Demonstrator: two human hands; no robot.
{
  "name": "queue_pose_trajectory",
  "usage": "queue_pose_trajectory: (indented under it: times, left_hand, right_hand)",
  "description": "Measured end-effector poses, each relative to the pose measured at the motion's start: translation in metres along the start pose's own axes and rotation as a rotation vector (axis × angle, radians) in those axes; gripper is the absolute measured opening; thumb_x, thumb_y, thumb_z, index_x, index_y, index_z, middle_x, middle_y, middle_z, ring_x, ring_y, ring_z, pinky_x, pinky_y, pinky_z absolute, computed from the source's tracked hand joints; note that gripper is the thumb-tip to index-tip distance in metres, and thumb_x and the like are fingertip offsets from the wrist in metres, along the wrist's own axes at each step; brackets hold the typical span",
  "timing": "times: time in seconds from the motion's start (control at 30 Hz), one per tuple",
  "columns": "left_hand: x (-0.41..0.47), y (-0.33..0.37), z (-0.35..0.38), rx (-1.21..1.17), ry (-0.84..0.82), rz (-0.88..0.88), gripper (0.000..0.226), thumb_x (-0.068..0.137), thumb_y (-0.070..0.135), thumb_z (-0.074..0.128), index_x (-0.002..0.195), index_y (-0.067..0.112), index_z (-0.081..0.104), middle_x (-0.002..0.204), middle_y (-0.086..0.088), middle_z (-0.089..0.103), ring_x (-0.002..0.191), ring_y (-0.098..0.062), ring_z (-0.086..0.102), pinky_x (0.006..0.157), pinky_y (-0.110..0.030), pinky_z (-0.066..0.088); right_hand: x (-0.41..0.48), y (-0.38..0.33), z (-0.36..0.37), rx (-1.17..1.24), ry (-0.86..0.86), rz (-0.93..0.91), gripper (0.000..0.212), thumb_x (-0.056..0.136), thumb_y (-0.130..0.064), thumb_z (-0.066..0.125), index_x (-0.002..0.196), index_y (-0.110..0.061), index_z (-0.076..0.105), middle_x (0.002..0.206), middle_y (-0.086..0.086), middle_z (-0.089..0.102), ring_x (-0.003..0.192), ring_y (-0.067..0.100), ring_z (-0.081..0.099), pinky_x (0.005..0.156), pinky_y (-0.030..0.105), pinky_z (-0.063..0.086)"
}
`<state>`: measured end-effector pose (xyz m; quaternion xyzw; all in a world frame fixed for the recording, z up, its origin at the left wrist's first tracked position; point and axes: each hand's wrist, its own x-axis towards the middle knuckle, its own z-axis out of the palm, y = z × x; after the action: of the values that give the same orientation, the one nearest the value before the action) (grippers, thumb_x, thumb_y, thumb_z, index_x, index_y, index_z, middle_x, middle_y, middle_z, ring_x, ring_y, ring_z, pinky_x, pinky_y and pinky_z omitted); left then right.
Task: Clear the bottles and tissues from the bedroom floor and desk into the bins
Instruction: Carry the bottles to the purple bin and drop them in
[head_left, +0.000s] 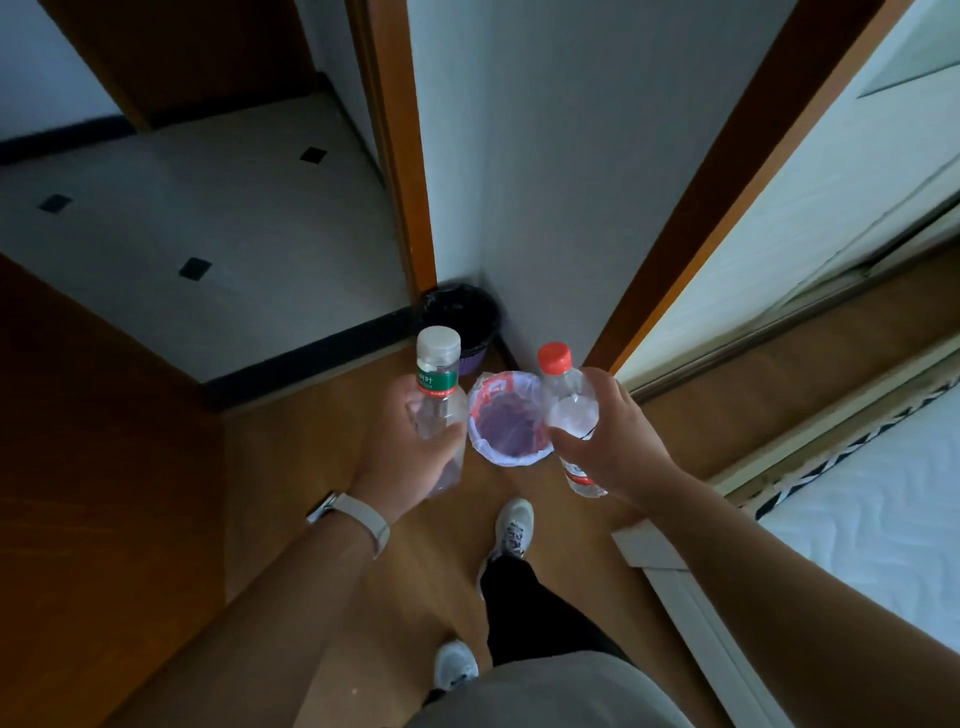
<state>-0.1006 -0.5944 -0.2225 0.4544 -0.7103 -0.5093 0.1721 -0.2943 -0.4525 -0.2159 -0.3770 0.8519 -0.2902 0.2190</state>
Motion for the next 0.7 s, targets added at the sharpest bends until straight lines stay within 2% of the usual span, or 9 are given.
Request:
queue_pose_trajectory:
  times: [0.1, 0.17, 0.23, 0.33, 0.43, 0.53, 0.6, 0.7]
  left_hand:
    - [0.047, 0.002, 0.015, 0.028, -0.029, -0.031, 0.050, 0.077, 0.018, 0.076, 0.118, 0.025, 0.048, 0.105, 0.005, 0.061, 0.096, -0.009, 0.062, 0.081, -0.028, 0.050]
    - [0.076, 0.009, 0.024, 0.055, -0.029, -0.044, 0.049, 0.077, 0.017, 0.077, 0.117, 0.024, 0.048, 0.105, 0.002, 0.061, 0.096, -0.009, 0.062, 0.082, -0.028, 0.049]
    - [0.103, 0.014, 0.033, 0.083, -0.052, -0.030, 0.050, 0.078, 0.017, 0.077, 0.118, 0.023, 0.048, 0.106, 0.004, 0.060, 0.096, -0.006, 0.061, 0.080, -0.020, 0.046]
    - [0.139, 0.021, 0.045, 0.127, -0.087, -0.024, 0.050, 0.080, 0.016, 0.077, 0.119, 0.026, 0.046, 0.104, 0.011, 0.058, 0.095, -0.002, 0.058, 0.071, -0.009, 0.041]
    - [0.172, 0.016, 0.058, 0.130, -0.121, -0.044, 0.053, 0.078, 0.023, 0.078, 0.120, 0.029, 0.045, 0.108, 0.011, 0.059, 0.097, -0.005, 0.060, 0.077, -0.016, 0.044]
    - [0.197, 0.005, 0.068, 0.164, -0.162, -0.064, 0.059, 0.071, 0.042, 0.078, 0.121, 0.031, 0.048, 0.112, 0.011, 0.062, 0.097, -0.007, 0.063, 0.083, -0.032, 0.052]
    - [0.212, -0.002, 0.074, 0.177, -0.185, -0.081, 0.059, 0.070, 0.046, 0.077, 0.121, 0.032, 0.050, 0.110, 0.012, 0.064, 0.095, -0.006, 0.064, 0.082, -0.033, 0.053]
    - [0.234, -0.017, 0.083, 0.167, -0.224, -0.097, 0.056, 0.072, 0.041, 0.078, 0.119, 0.032, 0.050, 0.107, 0.016, 0.064, 0.095, -0.002, 0.063, 0.083, -0.027, 0.052]
  right_hand:
    - [0.047, 0.016, 0.002, 0.006, -0.046, 0.065, 0.057, 0.073, -0.056, 0.068, 0.118, -0.035, 0.040, 0.105, -0.014, 0.054, 0.089, 0.010, 0.057, 0.071, 0.025, 0.049]
    - [0.081, 0.027, 0.000, 0.001, -0.079, 0.080, 0.049, 0.072, -0.059, 0.065, 0.111, -0.038, 0.045, 0.099, -0.017, 0.057, 0.085, 0.009, 0.061, 0.069, 0.030, 0.055]
    - [0.111, 0.034, -0.005, -0.004, -0.089, 0.088, 0.047, 0.072, -0.055, 0.066, 0.111, -0.036, 0.047, 0.099, -0.017, 0.057, 0.085, 0.009, 0.061, 0.070, 0.033, 0.056]
    - [0.144, 0.041, -0.011, -0.009, -0.088, 0.105, 0.065, 0.074, -0.040, 0.072, 0.129, -0.028, 0.039, 0.114, -0.011, 0.050, 0.101, 0.014, 0.053, 0.082, 0.034, 0.049]
    - [0.167, 0.049, -0.011, 0.005, -0.091, 0.138, 0.070, 0.074, -0.036, 0.073, 0.133, -0.026, 0.037, 0.123, -0.005, 0.052, 0.108, 0.019, 0.052, 0.086, 0.038, 0.047]
    - [0.178, 0.055, -0.002, 0.045, -0.060, 0.206, 0.063, 0.074, -0.038, 0.071, 0.128, -0.028, 0.040, 0.118, -0.008, 0.054, 0.102, 0.015, 0.054, 0.082, 0.036, 0.048]
    - [0.182, 0.061, 0.008, 0.071, -0.036, 0.261, 0.064, 0.075, -0.041, 0.071, 0.130, -0.029, 0.040, 0.118, -0.008, 0.053, 0.102, 0.014, 0.054, 0.084, 0.036, 0.048]
    - [0.188, 0.074, 0.032, 0.095, -0.027, 0.338, 0.065, 0.077, -0.041, 0.071, 0.131, -0.028, 0.039, 0.115, -0.010, 0.051, 0.102, 0.015, 0.052, 0.083, 0.035, 0.046]
